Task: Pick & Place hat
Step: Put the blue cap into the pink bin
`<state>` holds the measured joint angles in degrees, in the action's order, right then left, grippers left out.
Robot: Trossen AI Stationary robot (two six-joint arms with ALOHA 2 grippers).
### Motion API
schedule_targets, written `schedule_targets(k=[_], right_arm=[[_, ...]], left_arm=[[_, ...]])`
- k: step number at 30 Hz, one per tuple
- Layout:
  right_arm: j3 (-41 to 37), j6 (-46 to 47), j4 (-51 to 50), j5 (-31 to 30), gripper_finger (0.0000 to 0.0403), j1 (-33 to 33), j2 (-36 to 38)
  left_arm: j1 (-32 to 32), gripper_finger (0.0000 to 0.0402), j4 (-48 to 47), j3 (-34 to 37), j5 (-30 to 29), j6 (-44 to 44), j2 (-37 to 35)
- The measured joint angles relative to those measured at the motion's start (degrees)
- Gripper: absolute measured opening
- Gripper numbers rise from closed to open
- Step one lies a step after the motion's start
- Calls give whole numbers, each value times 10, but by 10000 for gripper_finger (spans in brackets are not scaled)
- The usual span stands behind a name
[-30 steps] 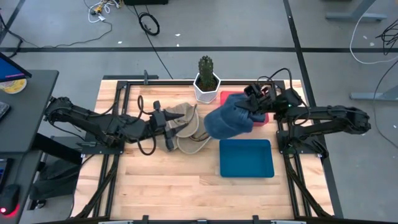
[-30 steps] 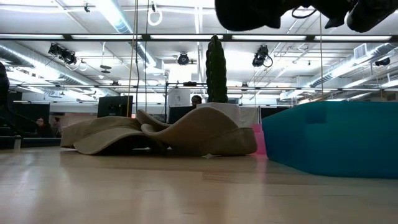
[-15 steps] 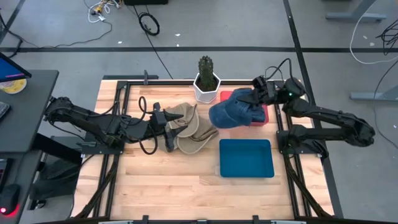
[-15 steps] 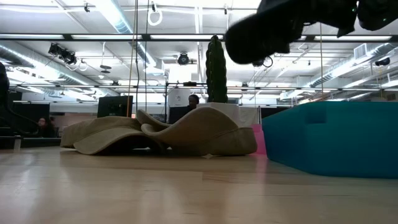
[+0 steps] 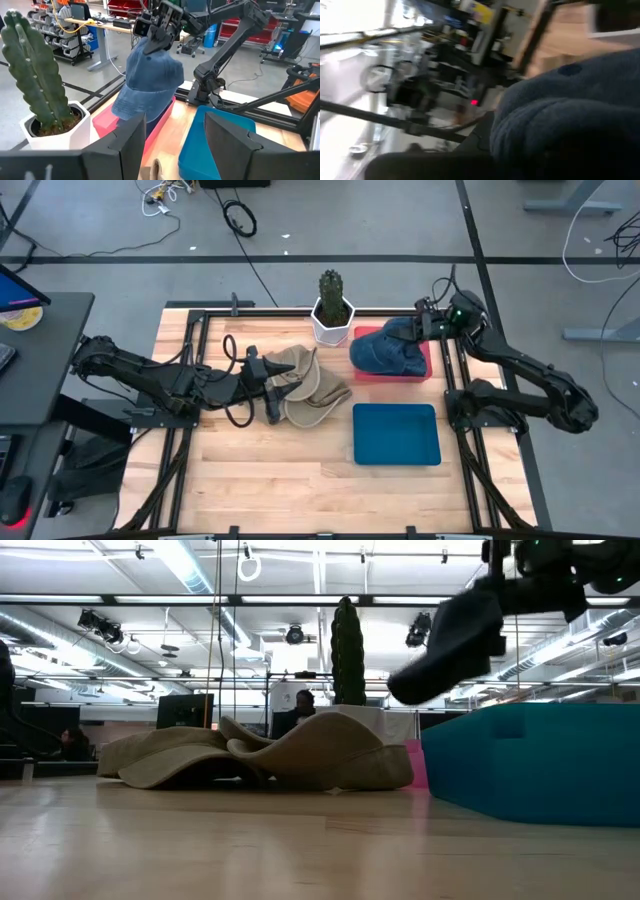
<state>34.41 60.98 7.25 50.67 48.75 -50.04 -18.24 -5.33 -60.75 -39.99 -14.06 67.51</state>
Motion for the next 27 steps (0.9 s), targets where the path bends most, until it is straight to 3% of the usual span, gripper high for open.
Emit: schedule_targets(k=[6,14,27], right_arm=[[0,-169,-110,3,1,58,-4],[0,-316,-125,3,1,82,-9],[0,-467,-200,-9,1,82,-55]], left_arm=[[0,204,-7,0,0,-18,0],[0,204,-7,0,0,-23,0],[1,204,-7,0,-1,-19,0]])
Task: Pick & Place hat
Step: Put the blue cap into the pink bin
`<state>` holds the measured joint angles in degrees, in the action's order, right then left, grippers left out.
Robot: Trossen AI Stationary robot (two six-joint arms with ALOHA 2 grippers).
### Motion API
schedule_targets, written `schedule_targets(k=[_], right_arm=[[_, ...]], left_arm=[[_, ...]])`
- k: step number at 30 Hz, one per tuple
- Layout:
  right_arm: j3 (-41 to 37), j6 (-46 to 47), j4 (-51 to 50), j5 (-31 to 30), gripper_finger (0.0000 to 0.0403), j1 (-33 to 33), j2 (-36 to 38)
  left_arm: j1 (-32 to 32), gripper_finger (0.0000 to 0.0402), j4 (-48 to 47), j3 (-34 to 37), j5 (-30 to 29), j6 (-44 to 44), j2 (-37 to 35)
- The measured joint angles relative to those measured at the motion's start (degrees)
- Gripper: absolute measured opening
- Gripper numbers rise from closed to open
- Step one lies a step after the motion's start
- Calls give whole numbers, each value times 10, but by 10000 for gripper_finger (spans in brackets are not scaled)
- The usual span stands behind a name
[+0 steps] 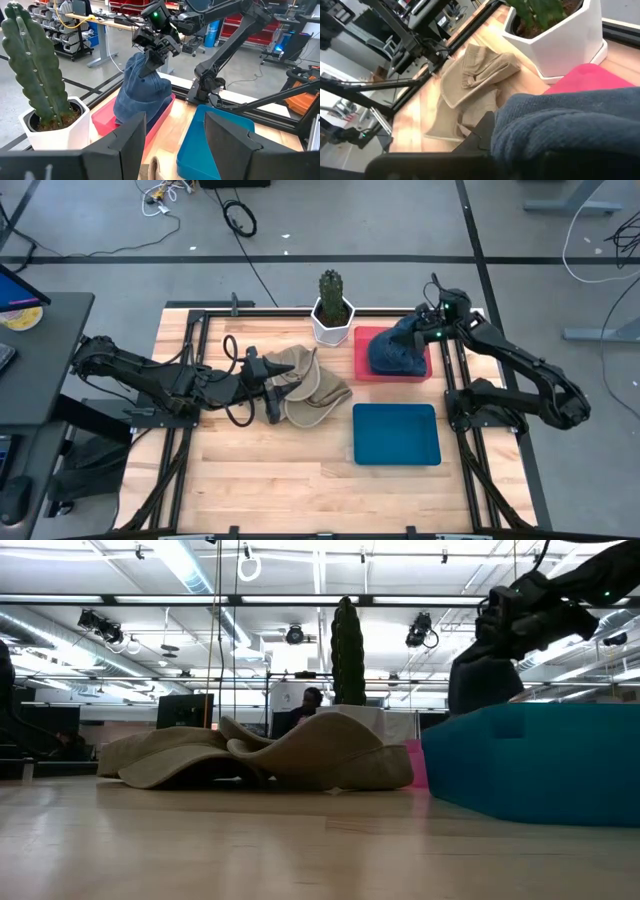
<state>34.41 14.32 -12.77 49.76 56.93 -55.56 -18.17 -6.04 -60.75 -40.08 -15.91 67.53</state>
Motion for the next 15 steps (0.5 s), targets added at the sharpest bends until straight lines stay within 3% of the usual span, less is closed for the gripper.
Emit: schedule_targets(k=[15], right_arm=[[0,-32,19,2,2,-6,-59]], left_arm=[[0,204,0,0,-13,1,0]])
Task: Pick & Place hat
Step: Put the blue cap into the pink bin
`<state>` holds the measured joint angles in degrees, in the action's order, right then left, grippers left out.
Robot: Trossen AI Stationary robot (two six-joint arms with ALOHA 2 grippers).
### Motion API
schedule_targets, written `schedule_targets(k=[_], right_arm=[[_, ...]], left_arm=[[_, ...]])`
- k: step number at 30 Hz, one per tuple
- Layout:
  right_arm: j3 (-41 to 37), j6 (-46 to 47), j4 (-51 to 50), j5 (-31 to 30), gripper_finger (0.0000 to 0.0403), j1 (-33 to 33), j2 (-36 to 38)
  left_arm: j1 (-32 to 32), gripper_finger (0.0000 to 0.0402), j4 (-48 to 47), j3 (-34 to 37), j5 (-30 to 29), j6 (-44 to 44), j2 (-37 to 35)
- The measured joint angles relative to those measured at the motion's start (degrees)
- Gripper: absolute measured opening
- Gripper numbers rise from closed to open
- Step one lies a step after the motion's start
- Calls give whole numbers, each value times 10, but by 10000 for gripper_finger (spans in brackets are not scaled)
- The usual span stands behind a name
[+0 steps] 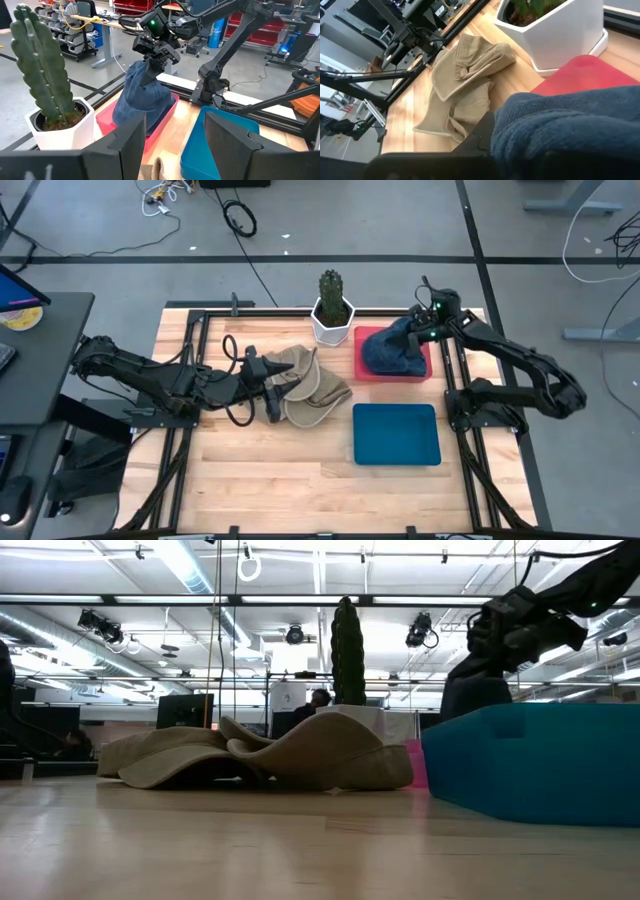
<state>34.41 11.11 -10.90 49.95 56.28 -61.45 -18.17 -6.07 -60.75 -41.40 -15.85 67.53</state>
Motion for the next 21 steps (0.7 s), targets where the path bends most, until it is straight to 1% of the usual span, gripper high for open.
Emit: schedule_targets(k=[6,10,14,21], right_arm=[[0,3,19,-3,3,-28,-16],[0,-10,22,-30,3,-41,-33],[0,-16,23,-40,4,-45,-53],[0,-58,24,-69,4,-45,-69]], left_arm=[[2,204,0,0,-6,0,0],[4,204,0,0,-6,0,0],[4,204,0,0,-6,0,0],[4,204,0,0,-6,0,0]])
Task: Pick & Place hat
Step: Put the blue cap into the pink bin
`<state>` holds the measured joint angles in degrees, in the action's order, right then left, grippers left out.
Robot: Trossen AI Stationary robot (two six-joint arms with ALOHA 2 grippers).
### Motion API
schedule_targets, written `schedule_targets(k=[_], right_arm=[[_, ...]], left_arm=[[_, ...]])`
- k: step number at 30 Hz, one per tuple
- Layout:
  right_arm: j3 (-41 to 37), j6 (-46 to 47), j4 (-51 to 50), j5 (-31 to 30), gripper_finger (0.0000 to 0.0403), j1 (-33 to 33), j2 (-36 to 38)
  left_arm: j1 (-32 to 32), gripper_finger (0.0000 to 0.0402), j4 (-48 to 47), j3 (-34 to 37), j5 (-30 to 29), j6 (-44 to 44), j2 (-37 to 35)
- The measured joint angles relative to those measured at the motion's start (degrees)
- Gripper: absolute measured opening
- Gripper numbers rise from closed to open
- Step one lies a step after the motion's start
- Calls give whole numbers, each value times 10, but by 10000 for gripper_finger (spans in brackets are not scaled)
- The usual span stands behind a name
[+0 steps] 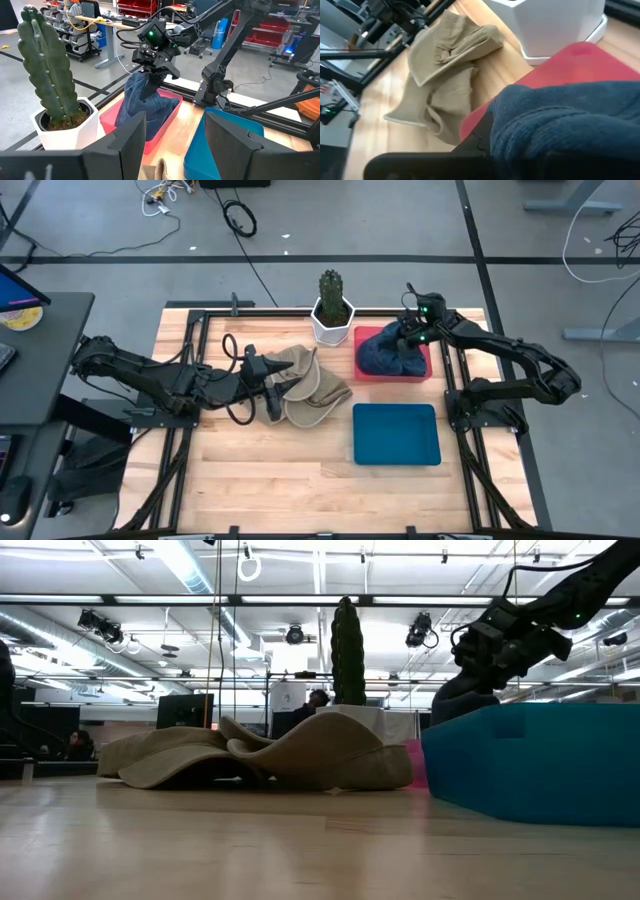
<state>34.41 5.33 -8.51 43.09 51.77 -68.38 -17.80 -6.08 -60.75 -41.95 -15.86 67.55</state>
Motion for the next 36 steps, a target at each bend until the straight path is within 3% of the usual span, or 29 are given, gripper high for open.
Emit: schedule_targets(k=[12,23,31,36], right_arm=[[0,-62,-14,-71,5,0,0],[0,-94,-76,-65,5,-14,0],[0,-142,-124,-175,5,-14,0],[0,-133,-123,-209,5,-14,0]], left_arm=[[0,204,-2,0,0,0,0],[0,204,-2,0,0,0,0],[0,204,-2,0,1,0,0],[0,204,-2,0,1,0,0]])
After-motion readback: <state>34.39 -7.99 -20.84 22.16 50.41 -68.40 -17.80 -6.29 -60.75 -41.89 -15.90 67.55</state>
